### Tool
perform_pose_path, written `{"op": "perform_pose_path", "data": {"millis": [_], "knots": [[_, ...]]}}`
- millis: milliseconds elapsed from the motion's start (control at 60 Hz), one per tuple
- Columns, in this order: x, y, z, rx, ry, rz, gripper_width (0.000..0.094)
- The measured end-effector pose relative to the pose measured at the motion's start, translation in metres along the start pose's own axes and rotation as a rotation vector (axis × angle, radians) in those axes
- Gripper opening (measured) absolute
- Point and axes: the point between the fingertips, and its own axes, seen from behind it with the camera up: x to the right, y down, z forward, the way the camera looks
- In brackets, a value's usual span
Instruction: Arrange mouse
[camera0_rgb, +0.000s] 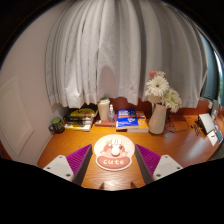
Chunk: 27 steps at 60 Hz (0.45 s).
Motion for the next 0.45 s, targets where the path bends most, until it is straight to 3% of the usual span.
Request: {"op": "perform_pose_path", "data": {"millis": [450], "knots": [[0.018,0.035,-0.082,0.033,0.005,0.021,0.0848]]}}
